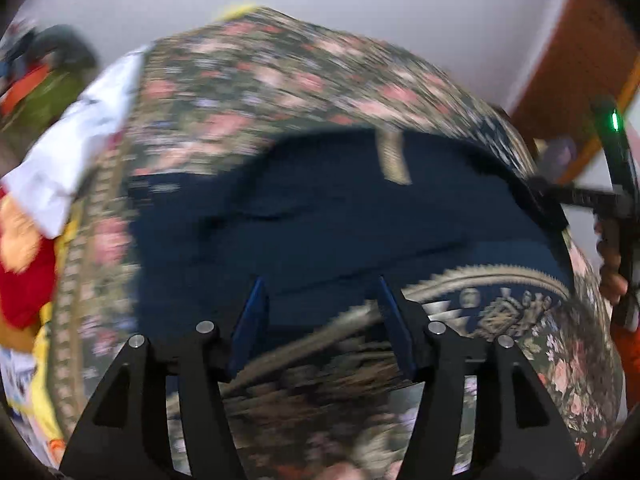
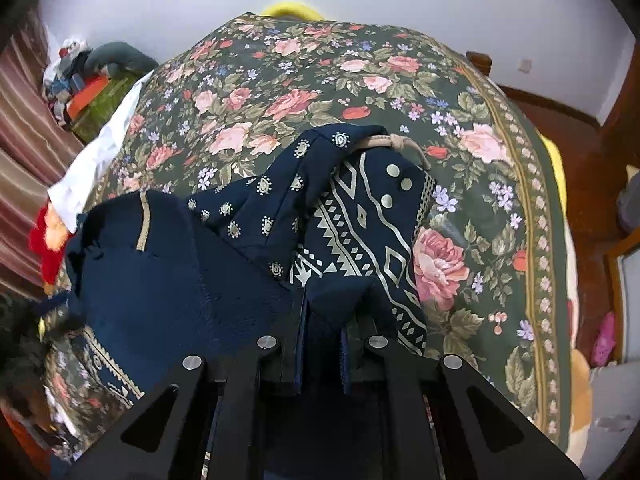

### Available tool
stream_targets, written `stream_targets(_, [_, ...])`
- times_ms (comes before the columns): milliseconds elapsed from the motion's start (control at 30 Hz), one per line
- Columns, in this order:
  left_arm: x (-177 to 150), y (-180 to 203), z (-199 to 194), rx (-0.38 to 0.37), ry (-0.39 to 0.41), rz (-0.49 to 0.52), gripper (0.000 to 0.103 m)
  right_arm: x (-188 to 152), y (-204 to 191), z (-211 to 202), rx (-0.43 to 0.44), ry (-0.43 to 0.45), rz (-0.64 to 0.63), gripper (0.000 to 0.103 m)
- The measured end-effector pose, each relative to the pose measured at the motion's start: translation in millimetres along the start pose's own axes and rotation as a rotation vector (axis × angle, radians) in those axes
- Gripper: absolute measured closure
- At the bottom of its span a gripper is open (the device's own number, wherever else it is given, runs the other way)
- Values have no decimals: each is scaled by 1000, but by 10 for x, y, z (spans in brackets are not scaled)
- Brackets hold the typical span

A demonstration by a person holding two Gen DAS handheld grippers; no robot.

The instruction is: Fold large clothes

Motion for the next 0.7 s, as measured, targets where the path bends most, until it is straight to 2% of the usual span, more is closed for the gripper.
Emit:
stream_targets(100, [105, 106, 366, 129, -24, 46, 45, 4, 65, 25, 64, -20, 18, 94])
stream_targets(167, [196, 44, 521, 154, -28, 21, 45, 13, 104, 22, 100, -27, 10, 94])
stream_targets(267, [388, -150, 597, 163, 10, -58, 45, 42, 195, -31, 179, -29, -6, 94])
stream_targets(333, [501, -280, 573, 217, 48, -79, 45, 83, 273, -102, 257, -24, 6, 94])
stream_targets(433, [690, -426, 586, 255, 63, -91, 45, 179, 406, -175, 355, -17, 64, 94])
stream_targets(533, [864, -479, 525, 330, 75, -59, 45, 266, 494, -193, 380, -10, 104, 94])
stream_targets(600, [1071, -586, 378, 396, 110, -62, 45, 282, 535, -203, 397, -10, 130, 94])
stream_targets(667, [1233, -735, 235, 461, 125, -71, 45, 281, 575, -215, 385, -10, 119, 94])
stream_targets(700, [1278, -792, 178, 480, 121, -72, 45, 289, 640, -227, 351, 6, 129, 94])
Point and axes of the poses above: each gripper's, at about its wrist camera, not at the fingertips, and z roughly the way its jaws point, y to its right, x to its top, the point moved 7 cm from there along z, roughly the way its jaws point, and after that the axes turned 15 degrees about -x, right-handed, at the moved point
